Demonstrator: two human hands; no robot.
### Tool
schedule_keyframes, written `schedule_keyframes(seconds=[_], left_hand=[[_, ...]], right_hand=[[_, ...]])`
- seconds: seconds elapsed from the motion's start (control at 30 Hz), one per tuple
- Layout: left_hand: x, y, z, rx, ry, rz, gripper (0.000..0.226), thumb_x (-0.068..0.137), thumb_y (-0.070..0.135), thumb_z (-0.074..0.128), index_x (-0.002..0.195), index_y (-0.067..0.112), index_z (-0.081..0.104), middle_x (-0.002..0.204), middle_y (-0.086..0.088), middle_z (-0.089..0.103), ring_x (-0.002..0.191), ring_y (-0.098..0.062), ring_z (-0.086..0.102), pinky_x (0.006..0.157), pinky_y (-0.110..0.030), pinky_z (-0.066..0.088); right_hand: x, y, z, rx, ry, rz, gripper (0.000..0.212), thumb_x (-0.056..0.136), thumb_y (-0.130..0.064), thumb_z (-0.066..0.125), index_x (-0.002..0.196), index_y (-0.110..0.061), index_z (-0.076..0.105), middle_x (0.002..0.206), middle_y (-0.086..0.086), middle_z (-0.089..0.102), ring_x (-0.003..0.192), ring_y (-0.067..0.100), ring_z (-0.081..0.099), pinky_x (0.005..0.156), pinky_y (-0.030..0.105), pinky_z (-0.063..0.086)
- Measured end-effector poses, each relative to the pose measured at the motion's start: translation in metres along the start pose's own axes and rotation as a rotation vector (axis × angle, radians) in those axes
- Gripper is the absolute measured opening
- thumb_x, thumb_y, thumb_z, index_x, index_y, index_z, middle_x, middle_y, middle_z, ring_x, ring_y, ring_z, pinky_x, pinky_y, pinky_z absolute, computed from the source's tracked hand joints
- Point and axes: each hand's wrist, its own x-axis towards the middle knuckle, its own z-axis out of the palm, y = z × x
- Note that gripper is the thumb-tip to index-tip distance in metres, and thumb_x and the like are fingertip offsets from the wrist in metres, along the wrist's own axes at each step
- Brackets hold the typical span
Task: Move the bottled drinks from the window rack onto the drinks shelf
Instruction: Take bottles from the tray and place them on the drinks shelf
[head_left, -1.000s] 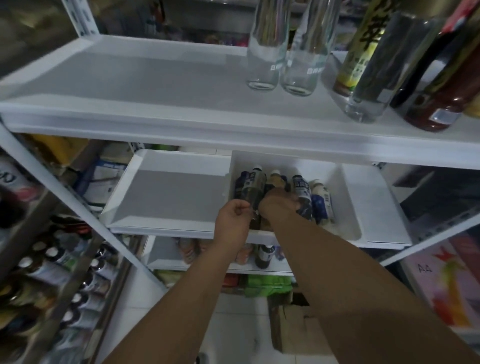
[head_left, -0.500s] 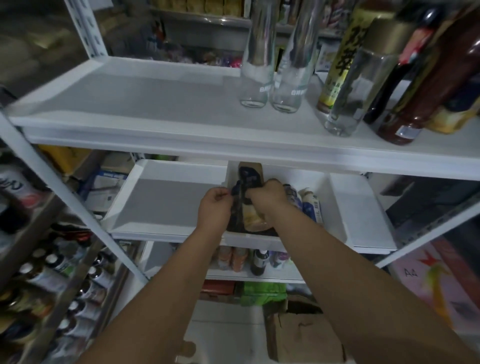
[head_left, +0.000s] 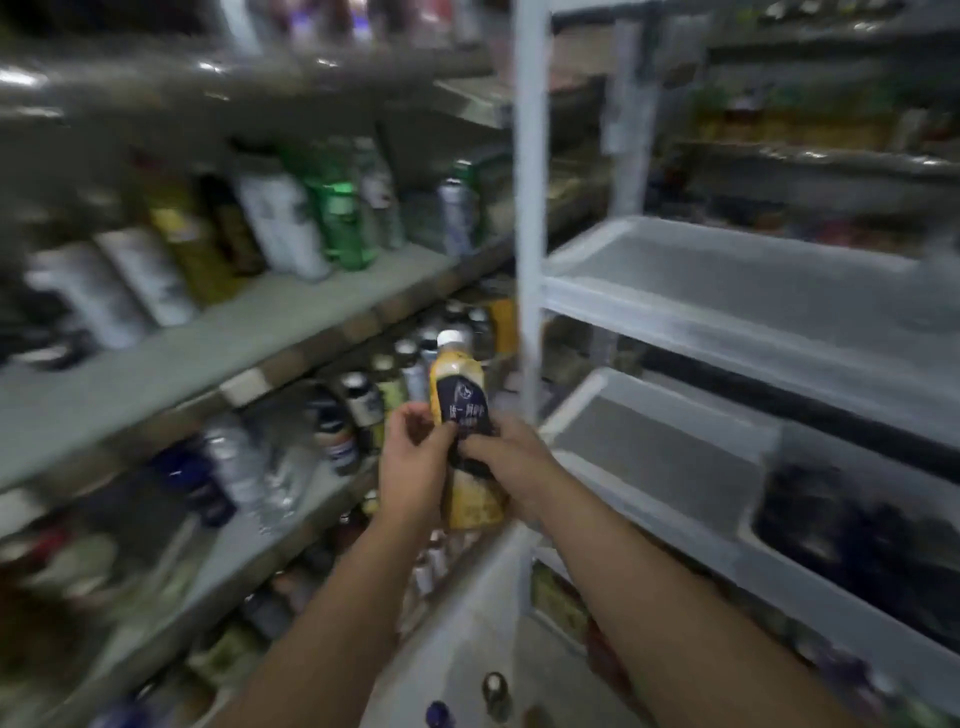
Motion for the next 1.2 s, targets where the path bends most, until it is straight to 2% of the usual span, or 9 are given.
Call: schedule_keyframes(seconds=[0.13,0.3,0.43,0.53,0.63,0.77,0.9,1.07,1.2], left_hand=[[-0.007,0.062,-0.142,-0.039,0.295,0.179,0.027,0.071,0.013,0.059,0.096,0.024,0.055,0.095,-0.008,0.060,0.089,-0.021,0.057,0.088,-0.046,0.047],[-0.031,0.110,-0.297,-0.003,0.517,0.275,0.029,0.071,0.009,0.056,0.097,0.022,0.056,0.099,-0.018,0.061,0.093,-0.036,0.060,0.090,-0.054,0.049],[-0.055,0.133,-0.410,0.101,0.649,0.335,0.028,0.071,0.007,0.055,0.095,0.022,0.056,0.095,-0.010,0.066,0.087,-0.024,0.065,0.078,-0.042,0.054],[-0.062,0.143,-0.487,0.170,0.708,0.352,0.028,0.074,0.007,0.057,0.099,0.020,0.058,0.099,-0.009,0.068,0.092,-0.024,0.068,0.076,-0.036,0.055],[-0.062,0.151,-0.552,0.209,0.757,0.332,0.030,0.079,0.012,0.062,0.100,0.033,0.062,0.104,0.006,0.069,0.101,-0.013,0.067,0.076,-0.021,0.054],[-0.055,0.155,-0.617,0.206,0.811,0.294,0.028,0.076,0.029,0.063,0.101,0.043,0.062,0.103,0.020,0.067,0.103,-0.003,0.063,0.081,-0.021,0.050],[-0.036,0.147,-0.653,0.270,0.757,0.230,0.024,0.079,0.021,0.063,0.102,0.030,0.062,0.103,0.005,0.067,0.096,-0.013,0.065,0.089,-0.039,0.053],[-0.011,0.134,-0.676,0.289,0.713,0.224,0.025,0.085,0.000,0.058,0.093,0.023,0.062,0.090,0.011,0.068,0.088,-0.010,0.065,0.087,-0.035,0.053],[0.000,0.124,-0.682,0.256,0.702,0.228,0.024,0.083,0.000,0.057,0.093,0.020,0.062,0.086,0.010,0.067,0.084,-0.010,0.064,0.082,-0.031,0.050]], right_hand=[[-0.011,-0.019,0.152,-0.107,-0.326,-0.210,0.036,0.068,-0.006,0.077,0.099,-0.021,0.067,0.084,-0.012,0.077,0.077,0.001,0.071,0.062,0.012,0.051],[-0.040,-0.021,0.322,-0.194,-0.487,-0.361,0.050,0.053,-0.031,0.080,0.099,-0.026,0.064,0.090,-0.007,0.076,0.081,0.007,0.072,0.071,0.032,0.059],[-0.071,-0.011,0.445,-0.277,-0.566,-0.417,0.054,0.048,-0.048,0.074,0.098,-0.032,0.059,0.087,-0.012,0.073,0.075,-0.001,0.068,0.066,0.026,0.057],[-0.085,-0.001,0.522,-0.281,-0.602,-0.401,0.051,0.049,-0.047,0.072,0.097,-0.033,0.061,0.085,-0.011,0.073,0.075,0.004,0.070,0.069,0.035,0.060],[-0.082,0.002,0.593,-0.274,-0.618,-0.387,0.043,0.055,-0.036,0.079,0.094,-0.028,0.062,0.083,-0.008,0.073,0.076,0.010,0.071,0.070,0.040,0.061],[-0.057,-0.003,0.684,-0.333,-0.562,-0.461,0.043,0.061,-0.024,0.086,0.095,-0.024,0.059,0.090,-0.009,0.069,0.084,0.015,0.067,0.069,0.028,0.051],[-0.022,0.004,0.756,-0.380,-0.462,-0.501,0.050,0.060,-0.019,0.088,0.100,-0.021,0.057,0.097,0.000,0.068,0.090,0.024,0.067,0.076,0.028,0.050],[0.007,0.024,0.795,-0.390,-0.398,-0.543,0.050,0.061,-0.024,0.088,0.102,-0.013,0.061,0.096,0.005,0.070,0.086,0.025,0.068,0.076,0.033,0.054],[0.017,0.029,0.804,-0.376,-0.396,-0.545,0.053,0.060,-0.020,0.088,0.104,-0.013,0.059,0.097,0.002,0.067,0.085,0.020,0.064,0.071,0.024,0.043]])
